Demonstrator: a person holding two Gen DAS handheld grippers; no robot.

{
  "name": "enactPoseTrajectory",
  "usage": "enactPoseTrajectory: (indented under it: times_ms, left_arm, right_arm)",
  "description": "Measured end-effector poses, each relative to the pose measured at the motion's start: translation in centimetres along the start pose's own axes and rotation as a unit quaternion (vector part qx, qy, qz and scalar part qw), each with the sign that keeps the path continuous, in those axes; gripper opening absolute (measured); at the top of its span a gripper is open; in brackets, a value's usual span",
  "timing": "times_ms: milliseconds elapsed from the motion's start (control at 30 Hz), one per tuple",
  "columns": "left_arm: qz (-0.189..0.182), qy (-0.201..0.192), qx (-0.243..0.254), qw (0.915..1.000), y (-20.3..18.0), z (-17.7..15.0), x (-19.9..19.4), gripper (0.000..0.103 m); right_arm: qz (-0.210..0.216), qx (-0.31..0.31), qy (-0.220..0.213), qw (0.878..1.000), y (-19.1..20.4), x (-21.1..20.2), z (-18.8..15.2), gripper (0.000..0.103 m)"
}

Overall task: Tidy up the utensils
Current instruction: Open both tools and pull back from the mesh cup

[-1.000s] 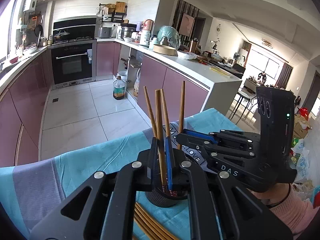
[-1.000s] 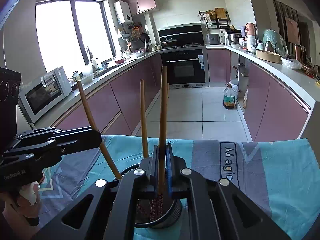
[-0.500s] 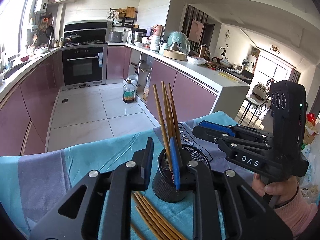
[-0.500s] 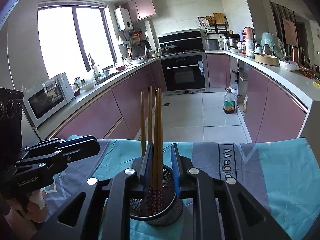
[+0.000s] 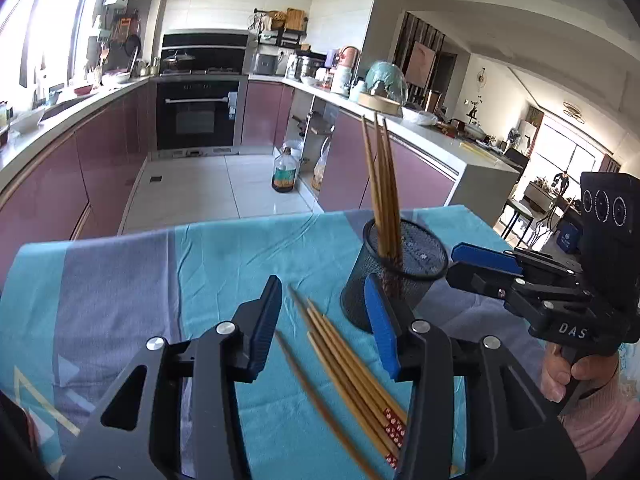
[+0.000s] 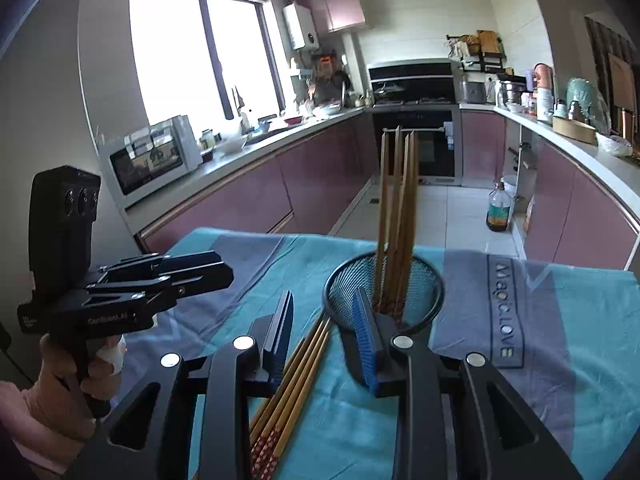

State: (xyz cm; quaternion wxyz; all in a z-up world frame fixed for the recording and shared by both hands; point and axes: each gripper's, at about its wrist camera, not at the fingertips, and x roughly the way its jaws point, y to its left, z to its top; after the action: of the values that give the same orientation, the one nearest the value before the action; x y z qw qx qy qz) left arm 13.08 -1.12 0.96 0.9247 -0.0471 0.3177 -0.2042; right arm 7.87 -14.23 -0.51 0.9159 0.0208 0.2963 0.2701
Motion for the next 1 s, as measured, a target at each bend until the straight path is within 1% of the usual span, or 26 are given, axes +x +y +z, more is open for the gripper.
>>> enactPoseTrajectory:
  times_ms: [33, 100, 167, 233, 300, 367, 500, 667, 833, 1000]
  left_arm:
    - [0.002, 0.01, -0.006, 0.9999, 0.4, -0.9, 0.2, 0.043]
    - [0.018, 0.031, -0.015, 0.9992, 1.1, -2.7, 0.8, 0.043]
    - [0.019, 0.054, -0.028, 0.998, 1.8, -4.3, 1.6, 0.043]
    - [0.012, 0.078, -0.044, 0.9959, 2.1, -5.7, 2.6, 0.043]
    - [0.017, 0.088, -0.047, 0.9948, 2.3, -7.0, 3.1, 0.043]
    - [0.011, 0.095, -0.053, 0.994, 2.5, -7.9, 3.5, 0.043]
    - [0.006, 0.105, -0.049, 0.9932, 2.0, -8.6, 4.1, 0.043]
    - [0.009, 0.112, -0.041, 0.9928, 0.9, -8.7, 4.6, 0.043]
    - [0.013, 0.126, -0.036, 0.9913, 0.2, -8.9, 5.4, 0.041]
    - [0.021, 0.132, -0.027, 0.9906, -0.1, -9.1, 6.0, 0.04]
  right_arm:
    - [0.001, -0.004, 0.014, 1.0, 0.5, 0.6, -0.8, 0.029]
    - [0.003, -0.007, 0.04, 0.999, 1.1, 1.6, -2.3, 0.029]
    - [0.005, -0.001, 0.067, 0.998, 1.3, 2.9, -3.7, 0.029]
    - [0.003, 0.007, 0.093, 0.996, 1.4, 4.1, -4.8, 0.029]
    - [-0.001, 0.01, 0.107, 0.994, 1.5, 4.7, -5.4, 0.029]
    - [-0.004, 0.015, 0.118, 0.993, 1.4, 5.3, -5.7, 0.029]
    - [-0.011, 0.018, 0.13, 0.991, 1.4, 5.9, -6.3, 0.029]
    - [-0.018, 0.024, 0.14, 0.99, 1.6, 6.7, -6.7, 0.029]
    - [-0.026, 0.02, 0.14, 0.99, 1.5, 6.7, -6.8, 0.025]
    - [-0.027, 0.018, 0.14, 0.99, 1.5, 6.8, -6.8, 0.025]
